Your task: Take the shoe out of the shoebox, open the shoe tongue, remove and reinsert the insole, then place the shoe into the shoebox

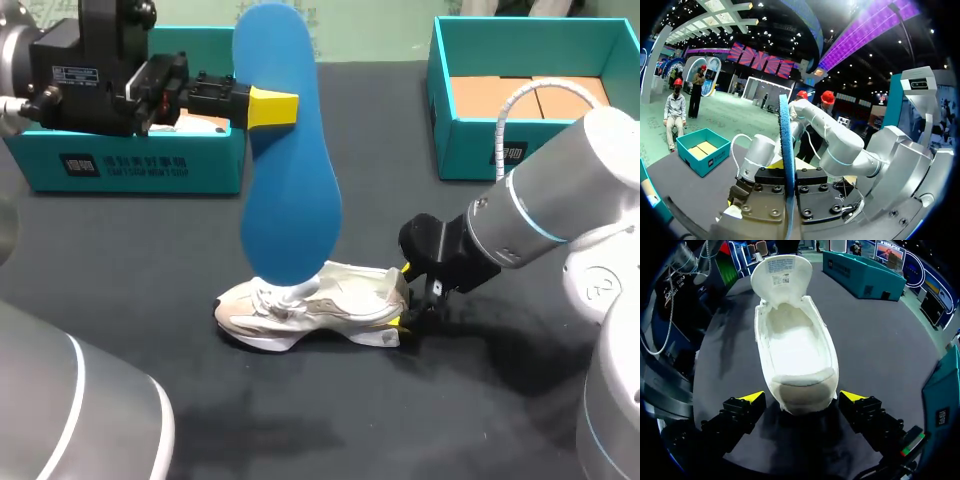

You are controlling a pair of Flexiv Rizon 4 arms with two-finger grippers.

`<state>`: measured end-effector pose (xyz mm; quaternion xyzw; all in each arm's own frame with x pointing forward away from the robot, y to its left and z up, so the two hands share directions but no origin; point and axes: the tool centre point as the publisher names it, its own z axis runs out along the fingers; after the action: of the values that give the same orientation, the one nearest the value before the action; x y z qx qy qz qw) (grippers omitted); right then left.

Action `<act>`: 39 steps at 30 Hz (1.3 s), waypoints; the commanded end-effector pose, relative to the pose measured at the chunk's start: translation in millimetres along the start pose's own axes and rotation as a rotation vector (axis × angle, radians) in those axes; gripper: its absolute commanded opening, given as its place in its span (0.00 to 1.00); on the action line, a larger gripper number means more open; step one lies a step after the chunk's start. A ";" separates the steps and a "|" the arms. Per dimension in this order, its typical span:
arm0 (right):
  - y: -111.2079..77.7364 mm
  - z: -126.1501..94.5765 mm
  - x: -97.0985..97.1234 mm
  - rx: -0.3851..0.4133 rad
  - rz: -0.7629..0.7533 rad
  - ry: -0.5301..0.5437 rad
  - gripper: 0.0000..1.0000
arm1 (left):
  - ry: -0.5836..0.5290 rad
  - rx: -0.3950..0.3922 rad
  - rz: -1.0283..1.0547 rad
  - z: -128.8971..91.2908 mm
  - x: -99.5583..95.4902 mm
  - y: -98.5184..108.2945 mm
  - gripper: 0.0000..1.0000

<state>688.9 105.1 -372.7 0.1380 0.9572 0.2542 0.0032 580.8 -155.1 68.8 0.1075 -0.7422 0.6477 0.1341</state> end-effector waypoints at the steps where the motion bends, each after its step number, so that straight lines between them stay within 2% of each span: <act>1: 13.1 -1.8 -4.4 0.442 0.034 0.020 1.00 | 0.001 0.000 0.000 1.1 -0.5 0.2 0.00; 3: 17.1 -4.3 -5.1 0.541 0.070 0.049 1.00 | 0.001 0.000 0.000 1.1 -0.5 0.2 0.00; 4: 19.4 -5.6 -4.4 0.566 0.073 0.056 1.00 | 0.001 0.000 0.000 1.1 -0.5 0.2 0.00; 6: 24.3 -9.8 -1.5 0.591 0.063 0.034 1.00 | 0.001 0.000 0.000 1.1 -0.5 0.2 0.00; 10: 27.7 -12.1 -0.3 0.691 0.058 -0.004 1.00 | 0.001 0.000 0.000 1.1 -0.5 0.2 0.00; 12: 27.9 -11.9 -0.1 0.696 0.056 -0.005 1.00 | 0.001 0.000 0.000 1.1 -0.5 0.2 0.00; 14: 28.7 -13.0 1.5 0.767 0.058 -0.011 1.00 | 0.001 0.000 0.000 1.1 -0.5 0.2 0.00; 18: 30.3 -14.9 6.3 0.839 0.058 -0.024 1.00 | 0.001 0.000 0.000 1.1 -0.5 0.2 0.00; 33: 26.3 -10.1 10.0 0.841 0.045 -0.025 1.00 | 0.001 0.000 0.000 1.1 -0.5 0.2 0.00; 39: 27.7 -15.8 7.9 0.803 0.062 -0.032 1.00 | 0.001 0.000 0.000 1.1 -0.5 0.2 0.00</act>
<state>686.8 120.2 -346.9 0.1601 0.9790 -0.1189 -0.0430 580.6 -155.0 68.7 0.1076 -0.7421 0.6479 0.1339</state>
